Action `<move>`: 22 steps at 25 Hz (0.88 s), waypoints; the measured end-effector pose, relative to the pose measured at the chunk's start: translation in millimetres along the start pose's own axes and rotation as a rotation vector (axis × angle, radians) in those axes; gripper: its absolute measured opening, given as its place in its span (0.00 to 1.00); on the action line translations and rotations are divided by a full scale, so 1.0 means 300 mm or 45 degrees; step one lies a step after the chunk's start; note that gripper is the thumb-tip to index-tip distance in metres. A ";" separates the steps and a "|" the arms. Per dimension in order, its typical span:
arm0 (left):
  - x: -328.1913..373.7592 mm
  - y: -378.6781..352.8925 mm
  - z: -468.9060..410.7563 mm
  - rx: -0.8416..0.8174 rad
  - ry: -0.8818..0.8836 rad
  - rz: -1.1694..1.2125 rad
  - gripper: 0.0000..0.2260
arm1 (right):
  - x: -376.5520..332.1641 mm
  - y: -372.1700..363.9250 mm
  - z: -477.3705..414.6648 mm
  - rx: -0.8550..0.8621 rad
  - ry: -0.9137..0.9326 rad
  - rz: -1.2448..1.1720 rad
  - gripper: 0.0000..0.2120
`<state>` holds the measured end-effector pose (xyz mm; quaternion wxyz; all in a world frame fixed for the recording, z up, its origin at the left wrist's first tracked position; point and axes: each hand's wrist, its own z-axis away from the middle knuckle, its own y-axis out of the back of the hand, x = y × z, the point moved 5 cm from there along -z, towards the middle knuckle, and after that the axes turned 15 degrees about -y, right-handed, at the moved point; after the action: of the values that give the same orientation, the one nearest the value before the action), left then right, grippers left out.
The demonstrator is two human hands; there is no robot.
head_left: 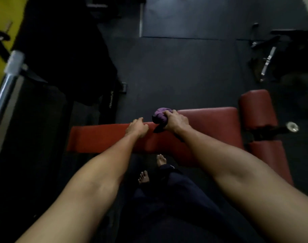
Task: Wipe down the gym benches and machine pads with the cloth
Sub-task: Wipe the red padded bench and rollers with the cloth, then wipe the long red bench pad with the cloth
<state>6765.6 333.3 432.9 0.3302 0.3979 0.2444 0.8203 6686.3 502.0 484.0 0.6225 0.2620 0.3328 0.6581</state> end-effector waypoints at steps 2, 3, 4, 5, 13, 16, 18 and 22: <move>0.138 -0.018 -0.011 -0.006 -0.096 -0.085 0.27 | 0.148 0.054 0.064 0.050 -0.108 -0.112 0.46; 0.209 -0.039 -0.011 -0.027 -0.143 -0.121 0.27 | 0.227 0.073 0.099 0.068 -0.160 -0.157 0.46; 0.298 -0.068 -0.008 -0.057 -0.200 -0.158 0.27 | 0.319 0.091 0.137 0.086 -0.220 -0.203 0.47; 0.386 -0.093 -0.002 -0.077 -0.256 -0.187 0.27 | 0.405 0.104 0.172 0.098 -0.277 -0.236 0.48; 1.109 -0.437 0.089 -0.132 -0.696 -0.392 0.27 | 1.159 0.176 0.454 0.295 -0.606 -0.444 0.42; 1.370 -0.638 0.153 -0.205 -0.795 -0.420 0.28 | 1.469 0.161 0.562 0.358 -0.680 -0.485 0.37; 1.516 -0.781 0.212 -0.249 -0.827 -0.436 0.27 | 1.655 0.133 0.622 0.361 -0.732 -0.530 0.37; 1.749 -1.066 0.318 -0.342 -0.961 -0.499 0.23 | 1.978 0.044 0.739 0.359 -0.869 -0.627 0.40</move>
<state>6710.1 944.7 532.3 0.5944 0.5690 0.0689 0.5641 6793.9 1116.3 595.1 0.7931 0.4597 0.2472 0.3140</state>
